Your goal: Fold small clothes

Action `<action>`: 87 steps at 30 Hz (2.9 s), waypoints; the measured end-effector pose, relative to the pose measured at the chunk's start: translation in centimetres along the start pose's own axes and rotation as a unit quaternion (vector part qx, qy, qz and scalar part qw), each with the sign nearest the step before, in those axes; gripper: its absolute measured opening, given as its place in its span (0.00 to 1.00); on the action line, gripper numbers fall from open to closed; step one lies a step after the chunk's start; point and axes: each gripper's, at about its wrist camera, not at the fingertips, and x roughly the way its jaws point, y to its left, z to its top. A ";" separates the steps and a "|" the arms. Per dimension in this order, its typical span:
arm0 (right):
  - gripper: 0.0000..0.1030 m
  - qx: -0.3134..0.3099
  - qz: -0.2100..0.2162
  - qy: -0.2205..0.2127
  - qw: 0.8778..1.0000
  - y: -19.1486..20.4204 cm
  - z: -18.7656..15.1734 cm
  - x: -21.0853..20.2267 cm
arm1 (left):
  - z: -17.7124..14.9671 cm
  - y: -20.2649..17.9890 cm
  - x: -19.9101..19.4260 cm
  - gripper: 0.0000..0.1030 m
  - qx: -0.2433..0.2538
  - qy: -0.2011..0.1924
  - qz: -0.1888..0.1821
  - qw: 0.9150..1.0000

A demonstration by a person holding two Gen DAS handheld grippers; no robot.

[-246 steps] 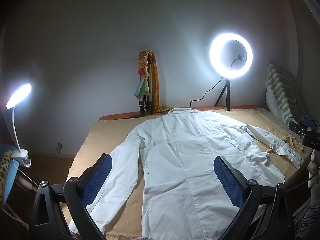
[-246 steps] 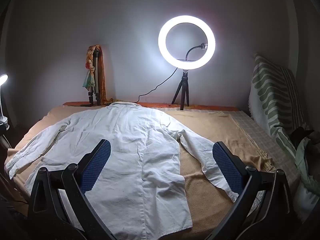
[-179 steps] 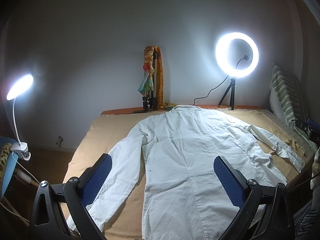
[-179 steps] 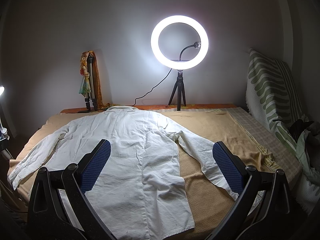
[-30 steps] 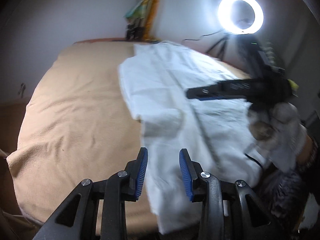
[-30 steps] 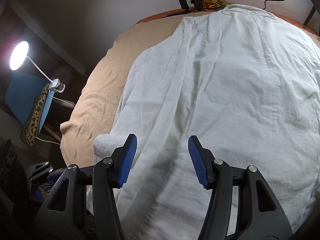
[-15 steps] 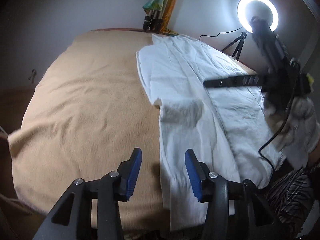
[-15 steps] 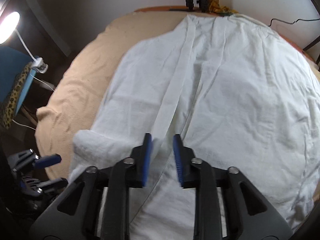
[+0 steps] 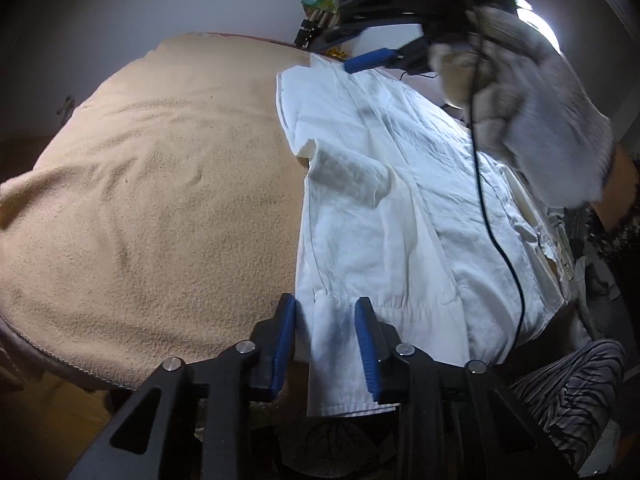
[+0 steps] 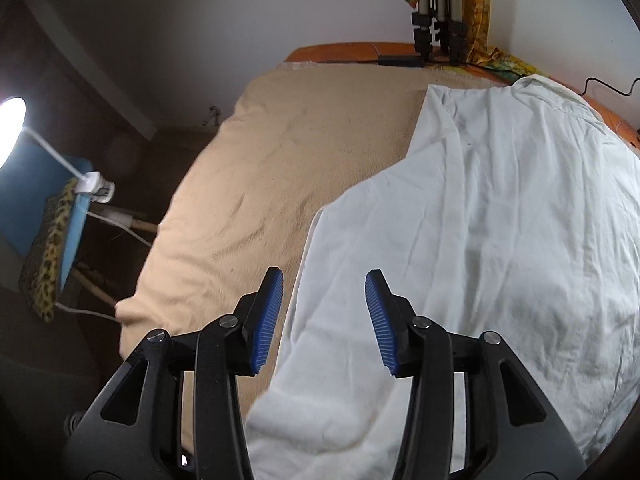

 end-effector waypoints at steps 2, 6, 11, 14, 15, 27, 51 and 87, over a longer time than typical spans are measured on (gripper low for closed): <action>0.44 -0.004 -0.019 0.008 1.000 0.9 0.8 1.7 | 0.1 0.0 0.3 0.16 0.001 0.004 -0.009 1.000; 0.44 -0.018 -0.067 0.027 0.997 2.2 2.1 5.2 | 0.0 0.0 0.3 0.07 0.001 0.008 -0.028 1.000; 0.54 -0.047 -0.117 0.050 0.991 2.8 2.7 8.0 | -0.1 0.0 -0.1 0.05 0.004 0.005 -0.039 0.999; 0.54 -0.061 -0.126 0.052 0.989 2.8 2.8 8.2 | -0.2 0.0 -0.2 0.04 0.008 0.003 -0.040 0.999; 0.51 -0.067 -0.132 0.051 0.988 2.9 2.8 8.2 | -0.2 0.0 -0.3 0.04 0.011 0.003 -0.038 0.999; 0.07 -0.026 -0.076 0.015 0.997 -0.5 4.2 4.4 | -0.5 -0.7 0.2 0.30 0.043 -0.009 0.013 0.999; 0.06 0.101 0.075 -0.122 0.984 -15.4 -1.3 -6.0 | 0.1 -13.0 -0.8 0.02 0.187 -0.029 -0.024 0.982; 0.29 0.089 -0.010 -0.185 0.979 -22.5 -8.7 -15.7 | -0.9 -13.6 -1.4 0.27 0.211 -0.017 -0.039 0.977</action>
